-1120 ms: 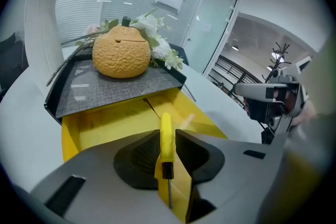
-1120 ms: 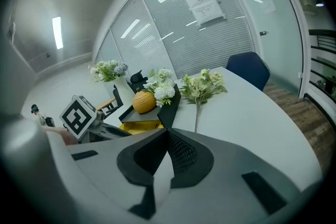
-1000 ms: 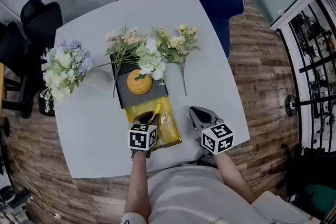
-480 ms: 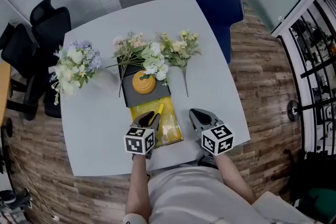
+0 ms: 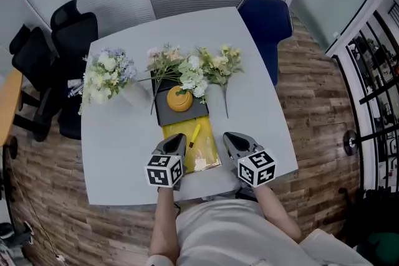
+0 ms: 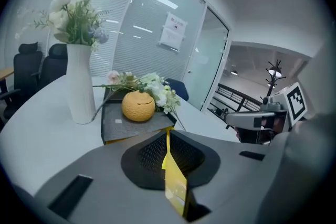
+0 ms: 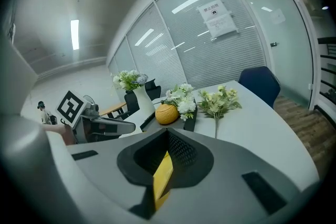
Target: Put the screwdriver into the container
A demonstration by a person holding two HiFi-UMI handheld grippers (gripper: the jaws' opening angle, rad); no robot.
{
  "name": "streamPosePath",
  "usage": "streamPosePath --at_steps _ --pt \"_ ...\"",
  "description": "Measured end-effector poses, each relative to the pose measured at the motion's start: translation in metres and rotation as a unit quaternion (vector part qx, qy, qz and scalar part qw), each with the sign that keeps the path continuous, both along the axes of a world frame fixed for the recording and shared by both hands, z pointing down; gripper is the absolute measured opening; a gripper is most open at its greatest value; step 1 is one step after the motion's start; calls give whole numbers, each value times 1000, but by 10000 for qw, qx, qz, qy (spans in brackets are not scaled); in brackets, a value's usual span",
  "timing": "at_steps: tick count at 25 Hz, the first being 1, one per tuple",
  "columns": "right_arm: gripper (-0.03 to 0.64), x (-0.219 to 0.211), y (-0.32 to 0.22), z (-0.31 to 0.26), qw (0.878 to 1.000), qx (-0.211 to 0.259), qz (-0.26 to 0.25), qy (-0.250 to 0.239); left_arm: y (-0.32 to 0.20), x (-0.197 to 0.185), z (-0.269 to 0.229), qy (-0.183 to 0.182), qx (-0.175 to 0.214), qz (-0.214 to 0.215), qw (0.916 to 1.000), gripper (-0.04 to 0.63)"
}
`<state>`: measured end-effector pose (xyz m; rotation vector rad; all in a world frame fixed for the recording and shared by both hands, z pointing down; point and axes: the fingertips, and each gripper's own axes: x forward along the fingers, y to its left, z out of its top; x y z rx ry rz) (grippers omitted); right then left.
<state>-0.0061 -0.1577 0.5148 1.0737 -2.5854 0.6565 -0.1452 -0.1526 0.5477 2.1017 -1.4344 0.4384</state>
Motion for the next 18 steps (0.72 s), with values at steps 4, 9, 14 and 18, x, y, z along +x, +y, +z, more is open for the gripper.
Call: streamPosePath --at_steps 4,9,14,18 --pt "15 -9 8 -10 9998 159 -89 -26 6 -8 -16 5 228 -135 9996 17" --pt "15 -11 15 -19 9996 270 -122 -42 17 -11 -26 -58 318 -197 9993 11" --pt "15 -11 19 -22 9993 331 -162 -35 24 -12 -27 -79 321 -244 9992 9" --pt "15 -13 22 -25 9991 350 -228 -56 27 -11 -29 -89 319 -253 9991 8"
